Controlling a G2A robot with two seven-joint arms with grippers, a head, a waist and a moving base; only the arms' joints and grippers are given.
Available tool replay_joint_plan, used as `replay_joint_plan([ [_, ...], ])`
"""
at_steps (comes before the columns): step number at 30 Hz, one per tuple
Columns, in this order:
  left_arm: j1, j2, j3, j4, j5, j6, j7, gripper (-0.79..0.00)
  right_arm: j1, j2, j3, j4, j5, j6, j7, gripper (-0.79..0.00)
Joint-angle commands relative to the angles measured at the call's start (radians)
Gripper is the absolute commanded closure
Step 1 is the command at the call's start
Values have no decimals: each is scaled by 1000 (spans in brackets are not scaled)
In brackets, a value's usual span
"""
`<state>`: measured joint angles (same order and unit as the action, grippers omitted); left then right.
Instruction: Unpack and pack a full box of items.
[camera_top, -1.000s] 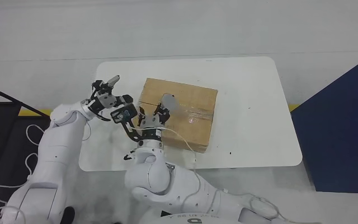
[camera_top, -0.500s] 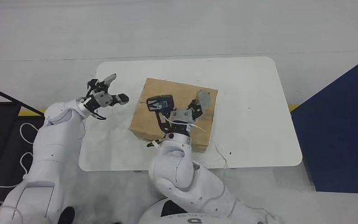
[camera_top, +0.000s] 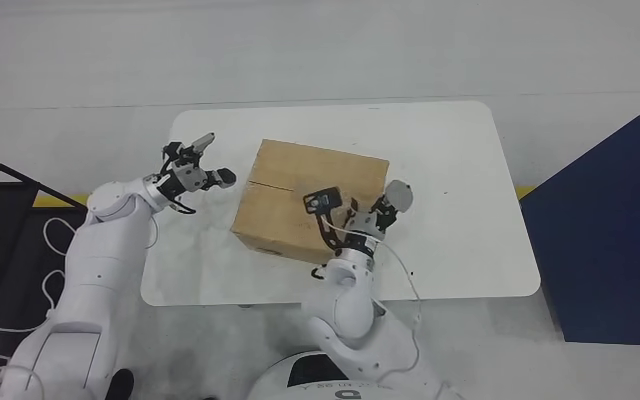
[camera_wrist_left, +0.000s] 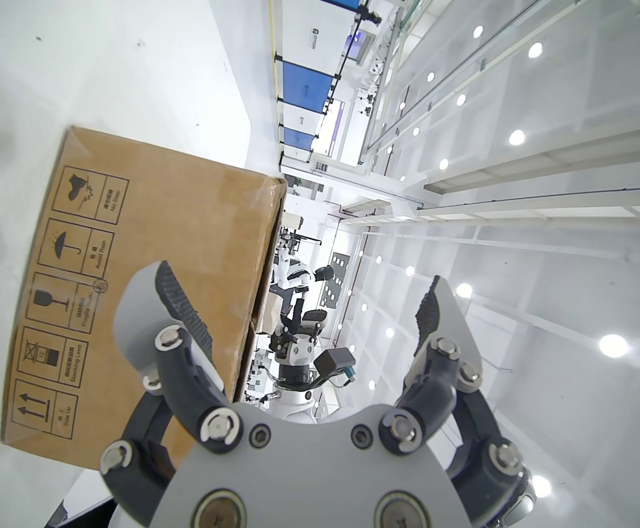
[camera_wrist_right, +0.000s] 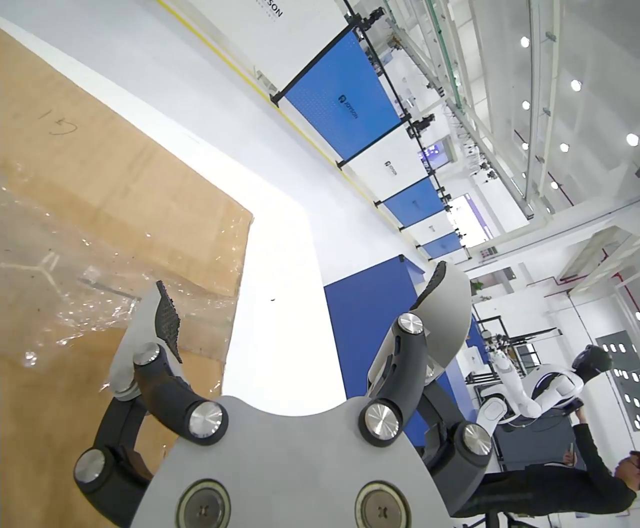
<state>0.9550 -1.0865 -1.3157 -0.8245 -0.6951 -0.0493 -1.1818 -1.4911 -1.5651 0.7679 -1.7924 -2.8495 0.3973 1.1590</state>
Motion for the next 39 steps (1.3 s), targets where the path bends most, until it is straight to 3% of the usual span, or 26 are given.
replay_joint_plan([
  [1, 1, -1, 1, 1, -4, -3, 0, -785, 15, -7, -13, 26, -1, -7, 16, -785],
  [18, 32, -5, -26, 14, -78, -58, -16, -785, 245, -141, -202, 313, 28, -22, 175, -785],
  [27, 49, 0, -56, 21, -111, -72, -35, -785, 385, -203, -359, 372, 89, 79, 184, -785],
  [33, 55, 4, -74, 23, -121, -74, -44, -785, 388, -203, -343, 309, 109, 111, 153, -785],
  [39, 56, 6, -82, 24, -117, -69, -45, -785, 341, -173, -314, 277, 143, 51, 192, -785],
])
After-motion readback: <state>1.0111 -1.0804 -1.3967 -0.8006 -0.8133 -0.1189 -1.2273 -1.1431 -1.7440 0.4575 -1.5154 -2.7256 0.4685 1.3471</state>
